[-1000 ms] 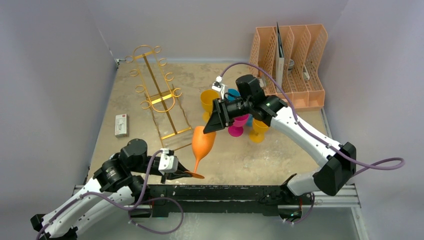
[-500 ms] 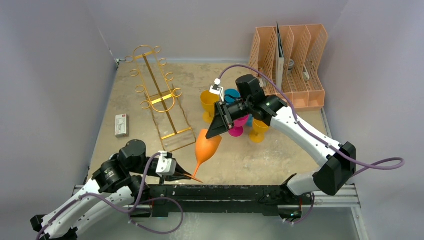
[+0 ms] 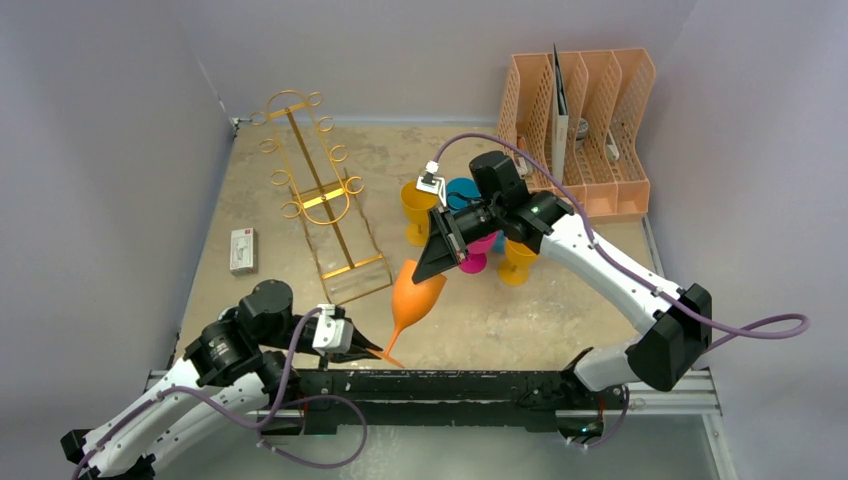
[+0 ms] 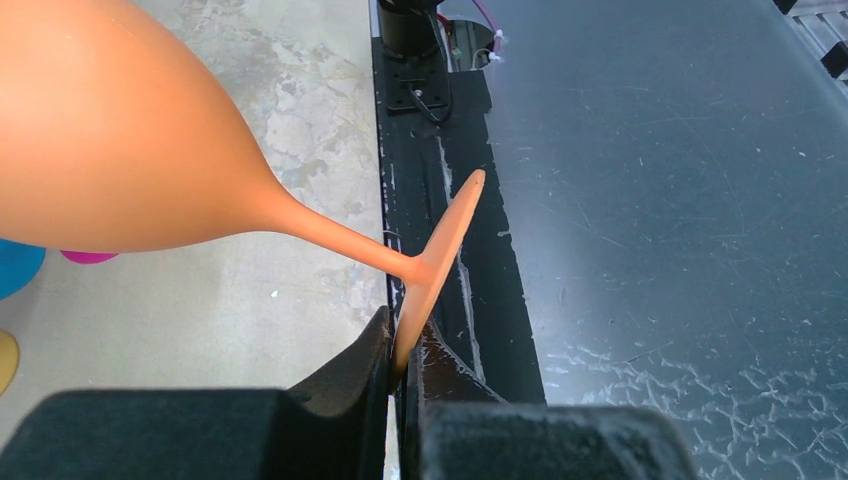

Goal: Take the wine glass off the wine glass rack
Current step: Place the wine glass at the center of the board.

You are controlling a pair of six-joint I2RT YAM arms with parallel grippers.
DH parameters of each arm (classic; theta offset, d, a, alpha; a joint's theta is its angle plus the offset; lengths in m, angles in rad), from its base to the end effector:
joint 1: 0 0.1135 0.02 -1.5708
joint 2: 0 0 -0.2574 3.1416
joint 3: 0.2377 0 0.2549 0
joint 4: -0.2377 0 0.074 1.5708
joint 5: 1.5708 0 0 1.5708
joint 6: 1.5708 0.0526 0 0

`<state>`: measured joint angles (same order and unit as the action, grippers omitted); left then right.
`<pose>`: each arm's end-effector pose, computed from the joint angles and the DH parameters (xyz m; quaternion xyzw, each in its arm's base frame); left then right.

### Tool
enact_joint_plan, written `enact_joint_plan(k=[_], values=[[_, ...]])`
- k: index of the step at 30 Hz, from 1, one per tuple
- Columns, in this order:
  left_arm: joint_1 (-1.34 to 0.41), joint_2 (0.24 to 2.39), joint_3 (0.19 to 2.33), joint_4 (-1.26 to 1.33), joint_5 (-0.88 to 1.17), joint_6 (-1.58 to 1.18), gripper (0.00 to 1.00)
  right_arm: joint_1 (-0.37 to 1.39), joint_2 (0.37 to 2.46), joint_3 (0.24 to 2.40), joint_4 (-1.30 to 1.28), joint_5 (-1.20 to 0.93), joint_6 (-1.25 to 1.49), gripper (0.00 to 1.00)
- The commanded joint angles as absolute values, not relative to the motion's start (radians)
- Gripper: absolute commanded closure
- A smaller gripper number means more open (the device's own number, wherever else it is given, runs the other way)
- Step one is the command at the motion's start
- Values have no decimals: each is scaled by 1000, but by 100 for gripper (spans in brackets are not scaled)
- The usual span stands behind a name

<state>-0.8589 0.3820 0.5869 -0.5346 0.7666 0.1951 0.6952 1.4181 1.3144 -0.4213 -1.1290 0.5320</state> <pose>0.0490 -0.1127 0.2824 0.5674 0.5428 -0.4634 0.4107 0.2129 0.2395 0.3536 -0.3259 0.7078 0.6219 0.0781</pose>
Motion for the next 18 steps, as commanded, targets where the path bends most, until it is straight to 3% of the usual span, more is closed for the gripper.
enact_joint_plan(k=[1, 6, 18], values=[[-851, 387, 604, -498, 686, 174, 100, 719, 1390, 1327, -451, -1131, 507, 100], [-851, 380, 603, -493, 681, 166, 97, 719, 1382, 1326, -450, -1116, 507, 100], [-852, 381, 607, -498, 652, 150, 59, 719, 1369, 1324, -454, -1058, 499, 100]])
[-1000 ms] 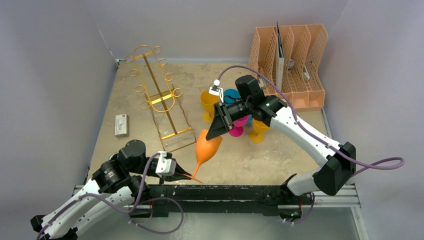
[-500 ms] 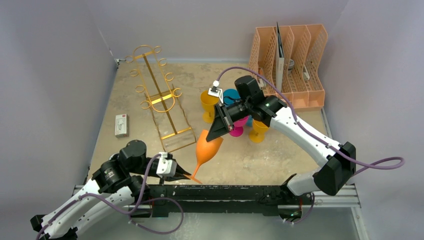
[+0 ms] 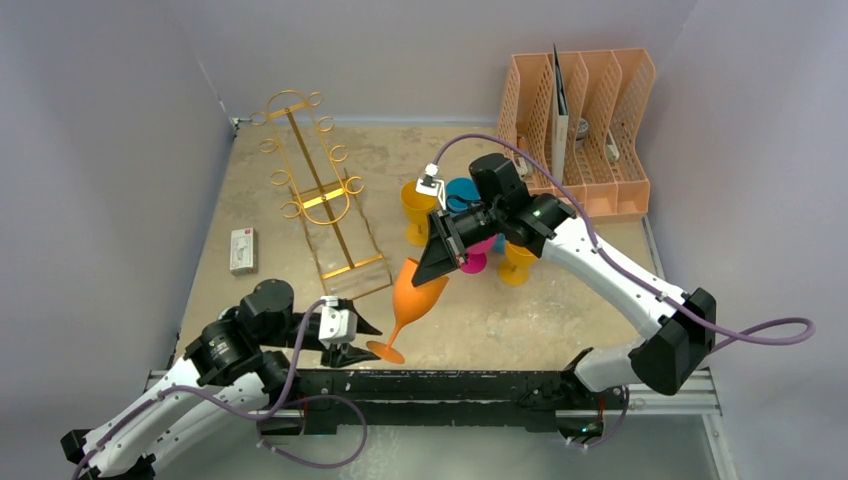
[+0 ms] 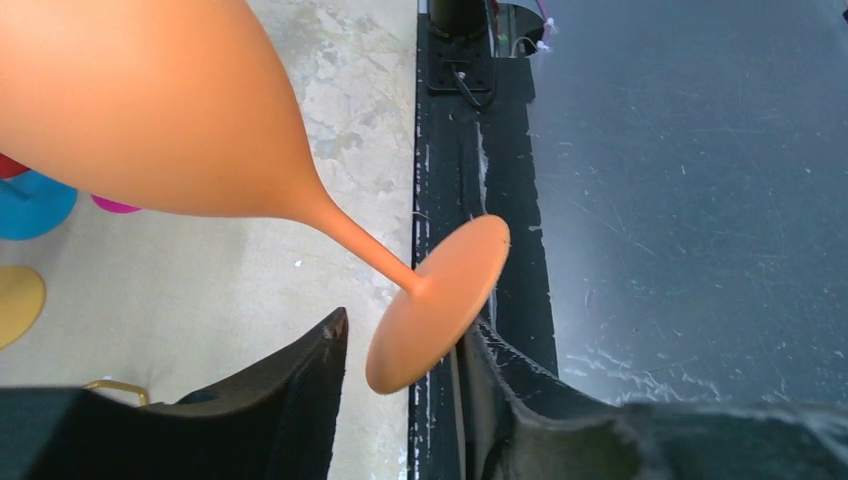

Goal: Take the wine glass off the wine glass rack
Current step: Place the wine glass at the center of the board.

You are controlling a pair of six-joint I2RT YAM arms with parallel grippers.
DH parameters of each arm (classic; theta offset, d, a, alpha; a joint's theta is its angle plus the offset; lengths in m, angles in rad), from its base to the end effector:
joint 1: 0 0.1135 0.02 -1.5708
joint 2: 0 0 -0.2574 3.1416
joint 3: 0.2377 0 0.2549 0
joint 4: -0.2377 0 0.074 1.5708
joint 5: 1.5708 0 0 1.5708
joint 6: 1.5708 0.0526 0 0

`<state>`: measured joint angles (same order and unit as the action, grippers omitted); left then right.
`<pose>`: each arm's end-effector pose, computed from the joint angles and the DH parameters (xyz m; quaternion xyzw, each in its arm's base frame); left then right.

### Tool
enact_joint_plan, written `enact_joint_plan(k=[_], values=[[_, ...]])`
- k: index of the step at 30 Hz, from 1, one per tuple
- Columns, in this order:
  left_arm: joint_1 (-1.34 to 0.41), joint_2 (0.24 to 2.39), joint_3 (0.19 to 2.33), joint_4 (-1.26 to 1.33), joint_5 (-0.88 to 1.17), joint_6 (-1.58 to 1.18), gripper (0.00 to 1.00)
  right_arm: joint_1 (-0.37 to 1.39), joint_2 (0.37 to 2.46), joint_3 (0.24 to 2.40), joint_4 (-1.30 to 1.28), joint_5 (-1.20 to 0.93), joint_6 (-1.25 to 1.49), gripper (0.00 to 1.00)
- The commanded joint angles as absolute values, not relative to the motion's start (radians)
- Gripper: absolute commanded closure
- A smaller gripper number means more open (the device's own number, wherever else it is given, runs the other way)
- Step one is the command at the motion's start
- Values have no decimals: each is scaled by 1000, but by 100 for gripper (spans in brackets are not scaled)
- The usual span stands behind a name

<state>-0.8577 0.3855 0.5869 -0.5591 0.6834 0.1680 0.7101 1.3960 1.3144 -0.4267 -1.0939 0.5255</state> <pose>0.0532 -0.1123 0.2785 0.5463 0.5808 -0.4407 0.4124 0.2067 0.2393 0.3588 -0.3302 0.7090 0.6162 0.0930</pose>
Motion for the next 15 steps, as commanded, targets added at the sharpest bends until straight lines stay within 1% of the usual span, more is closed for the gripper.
enact_joint_plan(k=[1, 4, 9, 11, 12, 15], values=[[-851, 378, 607, -498, 650, 150, 58, 719, 1368, 1324, -457, -1054, 497, 100], [-851, 375, 607, -498, 646, 149, 52, 719, 1367, 1324, -469, -1039, 491, 100], [-851, 377, 613, -507, 623, 149, 51, 720, 1360, 1324, -489, -998, 472, 100], [-851, 375, 618, -515, 603, 147, 49, 721, 1355, 1332, -523, -945, 454, 100], [-851, 372, 620, -517, 591, 145, 42, 721, 1353, 1338, -547, -913, 437, 100], [-851, 362, 625, -530, 529, 135, 26, 732, 1340, 1354, -616, -775, 374, 100]])
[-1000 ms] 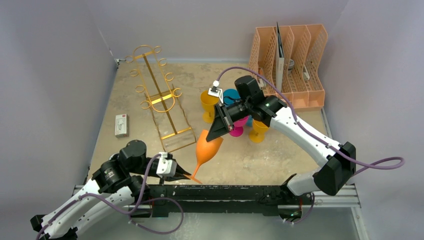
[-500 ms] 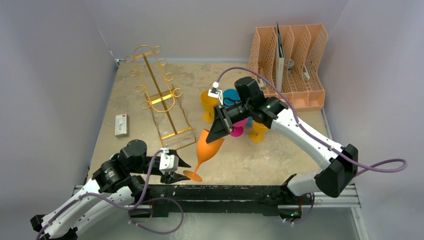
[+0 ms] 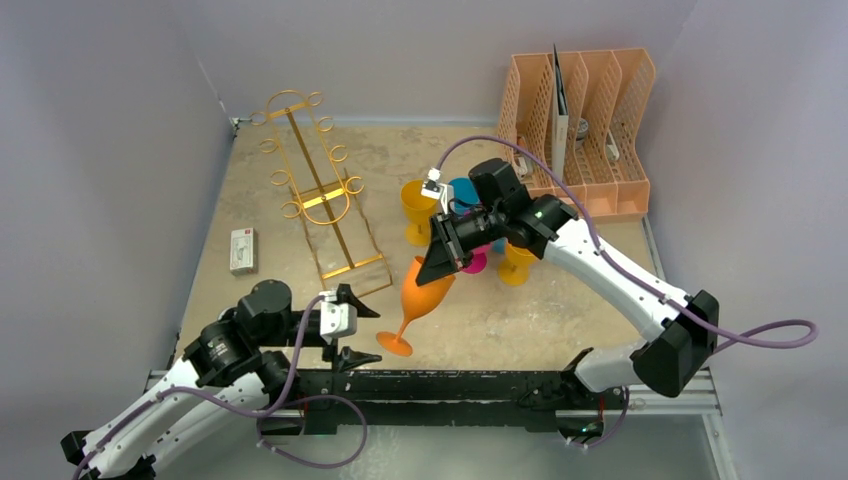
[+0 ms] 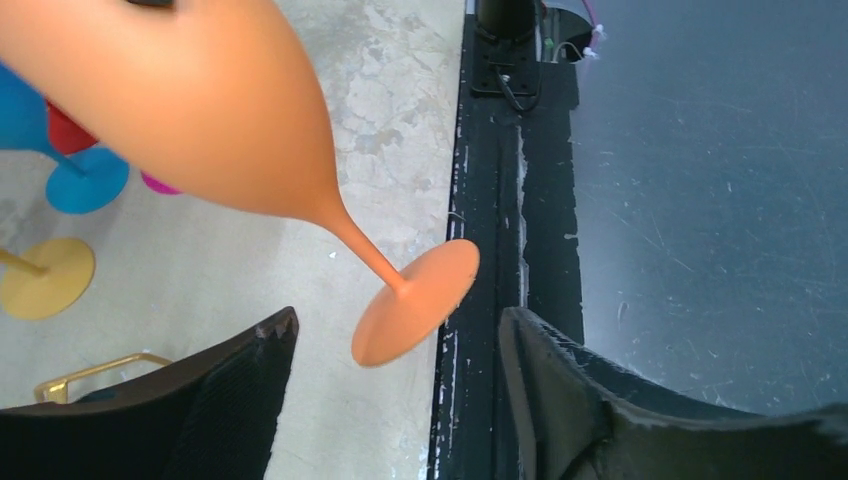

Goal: Take the wine glass off the wine glass rack
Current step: Place the wine glass at the center of the board.

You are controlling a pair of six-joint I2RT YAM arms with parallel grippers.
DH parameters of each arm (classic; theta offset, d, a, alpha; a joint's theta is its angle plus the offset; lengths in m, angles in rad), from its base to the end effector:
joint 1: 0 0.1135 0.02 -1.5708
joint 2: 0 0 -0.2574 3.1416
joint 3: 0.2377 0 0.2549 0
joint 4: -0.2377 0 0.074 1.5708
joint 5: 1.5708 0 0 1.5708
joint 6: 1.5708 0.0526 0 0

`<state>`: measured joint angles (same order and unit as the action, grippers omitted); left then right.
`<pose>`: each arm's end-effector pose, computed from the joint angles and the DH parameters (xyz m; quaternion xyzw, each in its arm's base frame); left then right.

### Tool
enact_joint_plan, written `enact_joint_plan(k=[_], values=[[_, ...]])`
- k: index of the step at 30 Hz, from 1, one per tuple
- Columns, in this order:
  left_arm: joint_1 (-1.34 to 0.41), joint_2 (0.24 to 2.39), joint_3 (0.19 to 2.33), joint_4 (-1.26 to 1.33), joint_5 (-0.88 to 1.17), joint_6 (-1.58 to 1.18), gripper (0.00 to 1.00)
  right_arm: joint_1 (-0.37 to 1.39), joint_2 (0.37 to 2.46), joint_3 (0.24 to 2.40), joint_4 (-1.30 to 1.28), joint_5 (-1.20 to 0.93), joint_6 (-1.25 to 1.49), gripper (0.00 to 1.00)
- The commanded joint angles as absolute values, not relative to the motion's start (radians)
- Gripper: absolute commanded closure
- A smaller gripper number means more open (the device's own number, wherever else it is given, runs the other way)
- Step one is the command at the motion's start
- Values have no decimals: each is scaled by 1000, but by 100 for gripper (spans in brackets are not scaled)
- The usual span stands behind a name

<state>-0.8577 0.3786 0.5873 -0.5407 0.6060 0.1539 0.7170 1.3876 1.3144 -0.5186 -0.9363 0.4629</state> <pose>0.0569 -0.1116 0.2805 0.5281 0.5959 -0.4191 0.4364 0.2072 0.2369 0.3497 -0.3102 0.7544 0.5644 0.1271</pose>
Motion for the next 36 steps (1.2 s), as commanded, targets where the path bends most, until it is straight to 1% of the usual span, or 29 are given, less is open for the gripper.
enact_joint_plan(k=[1, 6, 10, 18, 25, 36], values=[[-851, 358, 626, -531, 511, 132, 23, 737, 1335, 1356, -632, -723, 357, 100], [-851, 315, 629, -540, 431, 116, 18, 763, 1290, 1328, -627, -506, 302, 100], [-852, 282, 629, -544, 384, 105, 16, 821, 1266, 1311, -614, -308, 217, 100], [-851, 285, 629, -542, 374, 99, 12, 879, 1241, 1230, -473, -28, 90, 100], [-851, 285, 629, -541, 374, 99, 11, 899, 1300, 1193, -359, -3, 18, 100], [-851, 288, 629, -541, 373, 101, 8, 948, 1382, 1197, -310, 3, -147, 100]])
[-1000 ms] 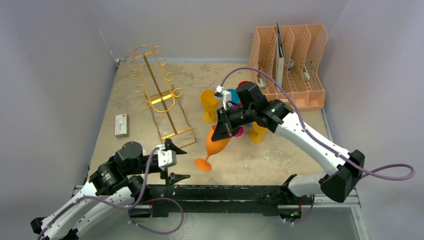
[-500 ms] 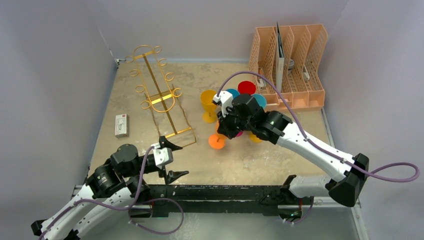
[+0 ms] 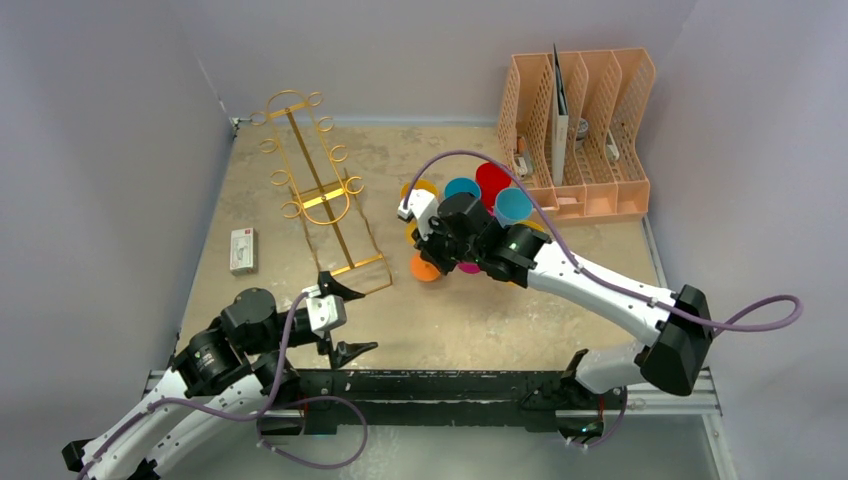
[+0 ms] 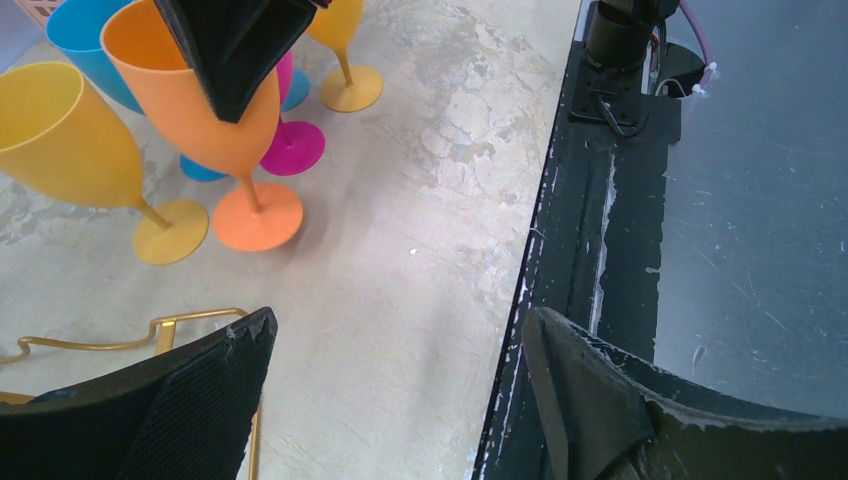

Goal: Take the wine glass off the wine glass rack
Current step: Place the wine glass at the center of the board.

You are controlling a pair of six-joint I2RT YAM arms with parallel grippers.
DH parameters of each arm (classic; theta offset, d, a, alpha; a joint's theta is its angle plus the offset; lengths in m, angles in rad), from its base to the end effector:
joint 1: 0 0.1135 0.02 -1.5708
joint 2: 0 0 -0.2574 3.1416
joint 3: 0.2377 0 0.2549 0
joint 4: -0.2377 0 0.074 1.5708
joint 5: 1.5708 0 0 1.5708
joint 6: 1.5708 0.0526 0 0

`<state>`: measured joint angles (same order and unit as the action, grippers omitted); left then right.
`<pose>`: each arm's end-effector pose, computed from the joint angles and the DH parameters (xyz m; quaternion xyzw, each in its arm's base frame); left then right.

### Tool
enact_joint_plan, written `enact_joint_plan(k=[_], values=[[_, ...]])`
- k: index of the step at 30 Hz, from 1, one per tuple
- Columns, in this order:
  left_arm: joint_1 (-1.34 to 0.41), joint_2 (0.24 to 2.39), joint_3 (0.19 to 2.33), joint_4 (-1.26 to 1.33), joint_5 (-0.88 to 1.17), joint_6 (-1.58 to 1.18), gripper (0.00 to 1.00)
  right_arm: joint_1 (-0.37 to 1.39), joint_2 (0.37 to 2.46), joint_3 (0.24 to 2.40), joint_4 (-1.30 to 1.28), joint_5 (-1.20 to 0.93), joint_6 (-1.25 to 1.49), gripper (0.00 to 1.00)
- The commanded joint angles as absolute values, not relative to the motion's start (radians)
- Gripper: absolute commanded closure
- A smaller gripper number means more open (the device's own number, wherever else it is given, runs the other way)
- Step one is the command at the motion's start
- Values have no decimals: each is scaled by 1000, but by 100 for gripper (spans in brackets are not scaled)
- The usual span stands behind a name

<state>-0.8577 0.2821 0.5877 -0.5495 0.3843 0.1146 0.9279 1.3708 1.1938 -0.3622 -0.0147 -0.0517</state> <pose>0.0571 -0.0962 0.2873 0.4653 0.6288 -0.3597 0.5086 0.1984 0.2661 0.3162 -0.4124 0.7659 0.2150 0.4439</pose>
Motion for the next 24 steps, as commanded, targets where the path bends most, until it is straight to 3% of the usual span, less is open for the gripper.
enact_joint_plan(k=[1, 17, 24], values=[[-851, 288, 629, -541, 373, 102, 8, 950, 1389, 1195, -310, 4, -159, 100], [-851, 287, 629, -544, 371, 104, 6, 963, 1541, 1239, -383, 113, -219, 100], [-851, 287, 629, -543, 371, 105, 5, 963, 1534, 1244, -376, 97, -190, 94]])
